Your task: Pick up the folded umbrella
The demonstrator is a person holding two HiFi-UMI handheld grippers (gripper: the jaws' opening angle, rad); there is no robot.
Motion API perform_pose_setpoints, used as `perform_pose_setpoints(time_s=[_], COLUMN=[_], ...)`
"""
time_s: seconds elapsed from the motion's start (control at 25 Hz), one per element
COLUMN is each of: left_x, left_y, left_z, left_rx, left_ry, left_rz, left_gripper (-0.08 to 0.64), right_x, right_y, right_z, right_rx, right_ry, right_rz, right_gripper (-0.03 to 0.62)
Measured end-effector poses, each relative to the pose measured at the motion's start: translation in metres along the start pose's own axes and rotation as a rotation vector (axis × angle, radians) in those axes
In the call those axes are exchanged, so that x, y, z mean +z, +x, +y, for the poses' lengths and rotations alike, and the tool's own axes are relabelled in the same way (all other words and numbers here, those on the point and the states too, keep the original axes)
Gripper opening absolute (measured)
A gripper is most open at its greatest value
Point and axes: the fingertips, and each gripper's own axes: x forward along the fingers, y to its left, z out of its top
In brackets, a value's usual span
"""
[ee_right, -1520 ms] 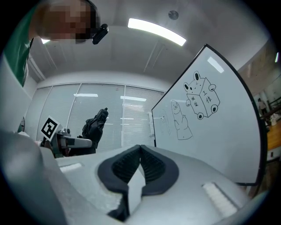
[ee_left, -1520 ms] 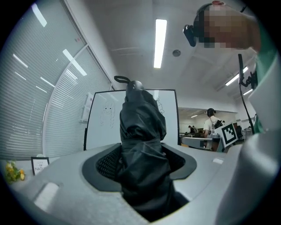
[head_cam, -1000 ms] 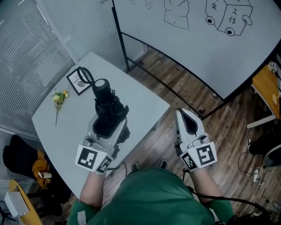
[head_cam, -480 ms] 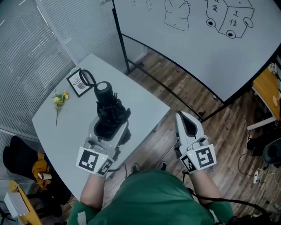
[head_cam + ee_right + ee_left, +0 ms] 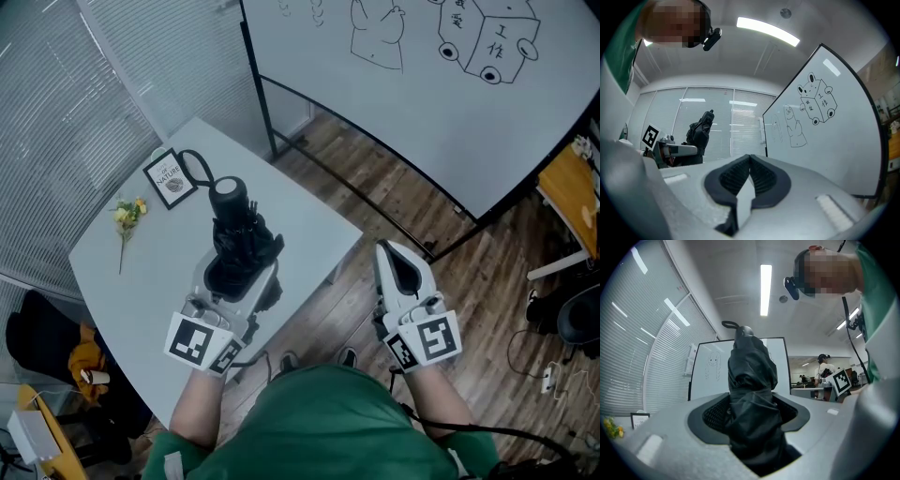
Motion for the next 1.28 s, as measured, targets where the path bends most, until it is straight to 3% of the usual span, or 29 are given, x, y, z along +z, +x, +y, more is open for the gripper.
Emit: perform_pose_setpoints(time_s=[1.28], left_x=[-0.004], left_y=[-0.011], left_z=[-0.017], left_rx=[-0.012], left_ry=[0.007], left_rz=[0.011], left_gripper=[0.282], right_x=[0.004], right_y=[-0.016], right_z=[0.004], right_rx=[-0.005], right_ry=[-0.02], right_rz=[-0.003], right_gripper=[0.003])
